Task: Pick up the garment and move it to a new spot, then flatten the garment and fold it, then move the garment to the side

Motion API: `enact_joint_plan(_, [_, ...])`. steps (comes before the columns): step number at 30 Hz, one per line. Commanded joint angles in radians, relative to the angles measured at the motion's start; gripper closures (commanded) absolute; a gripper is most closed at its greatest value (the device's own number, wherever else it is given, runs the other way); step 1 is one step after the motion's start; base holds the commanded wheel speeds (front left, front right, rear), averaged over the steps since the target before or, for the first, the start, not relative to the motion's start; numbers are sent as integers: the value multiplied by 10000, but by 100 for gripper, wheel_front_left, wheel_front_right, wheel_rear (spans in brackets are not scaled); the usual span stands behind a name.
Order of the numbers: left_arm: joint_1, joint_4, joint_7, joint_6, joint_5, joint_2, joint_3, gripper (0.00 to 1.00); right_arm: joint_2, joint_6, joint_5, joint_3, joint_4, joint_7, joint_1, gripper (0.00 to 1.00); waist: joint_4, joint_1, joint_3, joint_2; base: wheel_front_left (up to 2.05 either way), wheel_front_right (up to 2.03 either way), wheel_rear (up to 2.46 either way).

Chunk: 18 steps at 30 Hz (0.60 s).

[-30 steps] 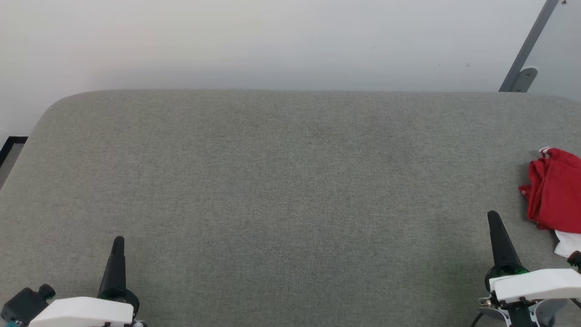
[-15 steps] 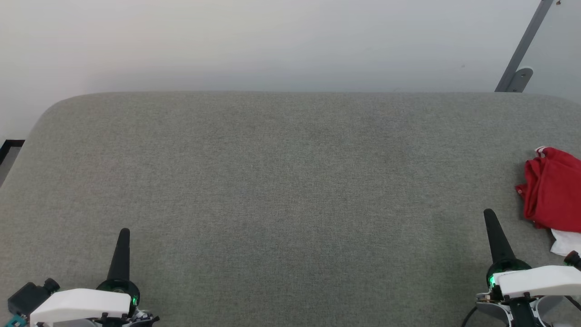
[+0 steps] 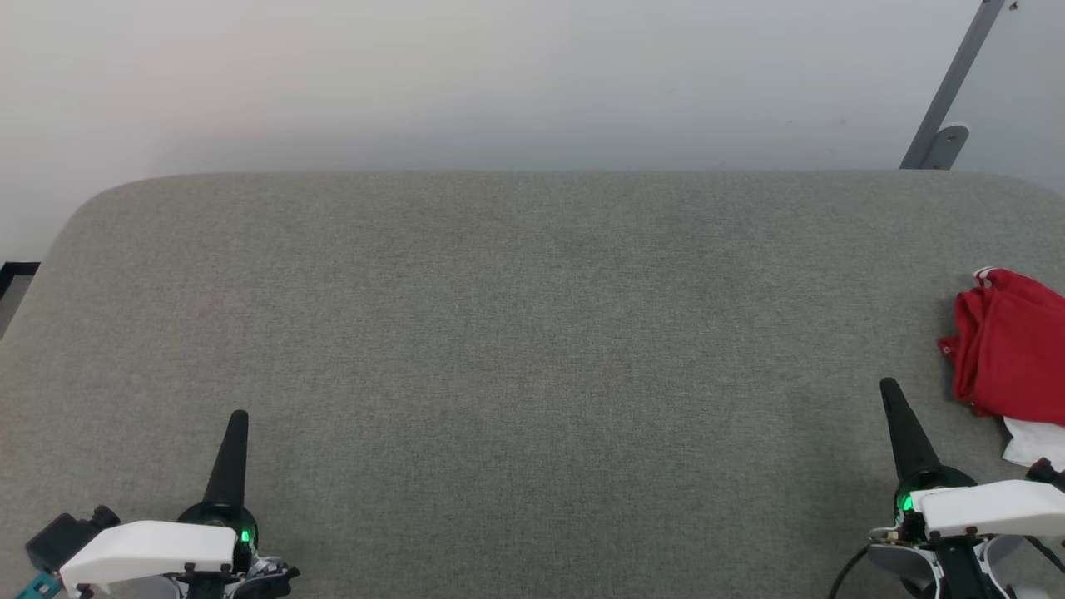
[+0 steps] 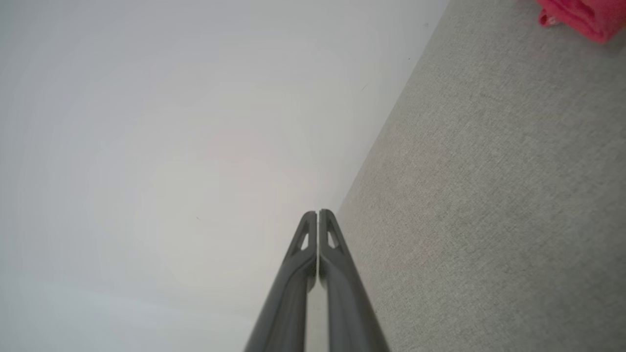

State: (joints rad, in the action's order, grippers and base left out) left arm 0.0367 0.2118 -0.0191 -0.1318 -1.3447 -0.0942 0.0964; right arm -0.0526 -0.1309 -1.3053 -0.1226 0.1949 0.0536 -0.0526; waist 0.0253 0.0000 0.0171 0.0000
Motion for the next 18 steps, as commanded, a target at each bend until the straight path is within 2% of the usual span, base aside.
enact_joint_plan(1, [220,-37,-99,13,-170,-11,35,100,4,1,-199,26,-38,57,-204,100,-5,0,-3,0,0,0,0])
enact_joint_plan(18, [481,140,-455,17,-1361,167,78,100,13,2,-1495,54,211,323,-390,100,-105,0,-58,0,0,0,0])
